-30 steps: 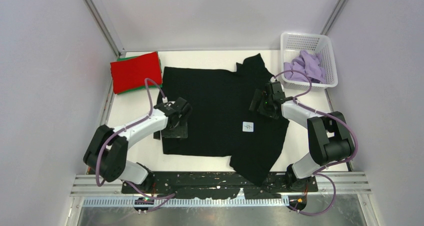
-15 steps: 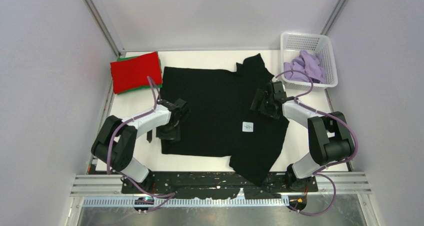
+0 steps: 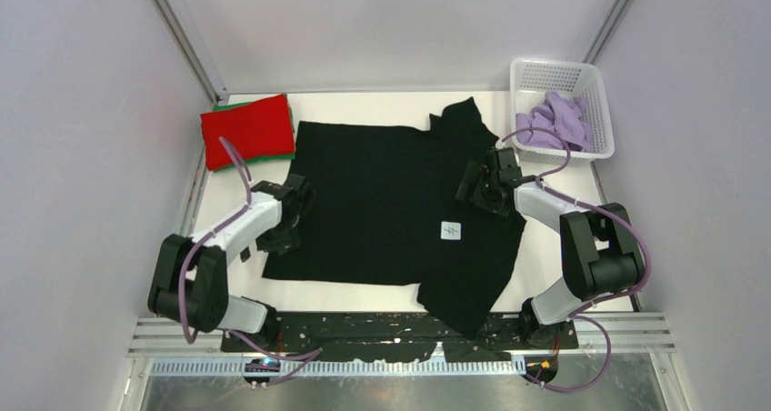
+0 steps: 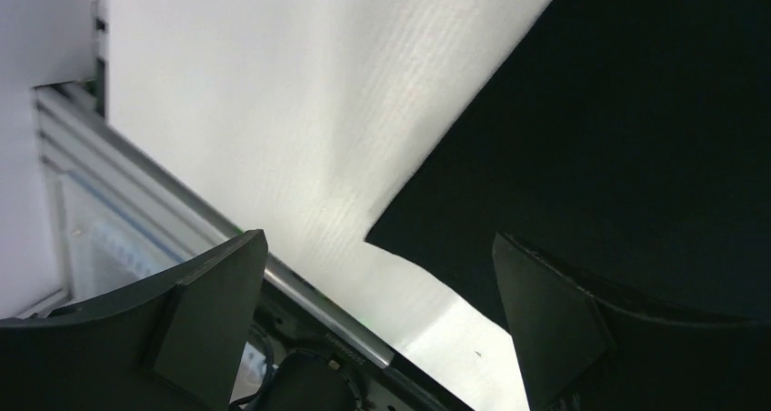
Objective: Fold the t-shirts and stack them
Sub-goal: Flatten out the tshirt
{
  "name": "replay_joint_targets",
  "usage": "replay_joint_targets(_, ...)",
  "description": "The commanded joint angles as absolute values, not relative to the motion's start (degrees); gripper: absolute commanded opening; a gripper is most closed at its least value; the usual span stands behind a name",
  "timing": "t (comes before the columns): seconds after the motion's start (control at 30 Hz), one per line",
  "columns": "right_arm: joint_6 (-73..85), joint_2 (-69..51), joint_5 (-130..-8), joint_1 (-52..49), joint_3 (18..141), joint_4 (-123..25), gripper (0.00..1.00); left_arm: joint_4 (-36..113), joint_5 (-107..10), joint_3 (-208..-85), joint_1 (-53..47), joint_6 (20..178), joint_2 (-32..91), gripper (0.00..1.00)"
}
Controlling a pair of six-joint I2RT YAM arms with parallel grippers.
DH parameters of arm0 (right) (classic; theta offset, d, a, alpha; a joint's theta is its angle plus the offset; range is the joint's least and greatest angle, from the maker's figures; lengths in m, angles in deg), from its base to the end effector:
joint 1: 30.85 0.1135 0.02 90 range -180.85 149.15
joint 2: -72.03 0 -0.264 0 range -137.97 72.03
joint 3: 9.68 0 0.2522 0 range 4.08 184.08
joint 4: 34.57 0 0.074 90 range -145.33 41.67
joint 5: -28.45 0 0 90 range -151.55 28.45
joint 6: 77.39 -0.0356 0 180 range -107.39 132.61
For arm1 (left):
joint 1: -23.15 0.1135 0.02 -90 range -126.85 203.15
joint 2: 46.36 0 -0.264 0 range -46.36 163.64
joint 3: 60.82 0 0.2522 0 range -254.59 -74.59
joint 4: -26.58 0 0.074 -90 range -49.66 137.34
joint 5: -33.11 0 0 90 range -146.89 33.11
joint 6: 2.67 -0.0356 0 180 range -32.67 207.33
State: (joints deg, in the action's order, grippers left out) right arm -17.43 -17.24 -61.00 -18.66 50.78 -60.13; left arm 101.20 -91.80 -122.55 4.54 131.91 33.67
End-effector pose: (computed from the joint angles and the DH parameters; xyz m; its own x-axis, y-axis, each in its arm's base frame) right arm 0.2947 0.0633 0.1669 -0.7907 0.3413 -0.5082 0.2197 0.9331 0.2849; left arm 0.2041 -0.0472 0.1913 -0.8772 -0.3120 -0.3649 -0.4583 0.7706 0.4429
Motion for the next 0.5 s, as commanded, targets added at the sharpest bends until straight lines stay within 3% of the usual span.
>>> replay_joint_targets(0.0, -16.5, -14.4, -60.8, -19.1, 50.8, -60.7, 0.95, 93.7, -84.4, -120.4, 4.6, 129.0, 23.9, 1.00)
replay_joint_targets(0.13, -16.3, -10.2, -60.3, -18.9, 51.1, -62.2, 0.95, 83.3, -69.8, -115.6, 4.6, 125.8, 15.5, 1.00)
replay_joint_targets(0.47, -16.9, -2.2, -56.6, -16.4, 48.5, -67.6, 0.95, 73.3, -64.5, -108.1, 4.6, 129.0, 6.5, 1.00)
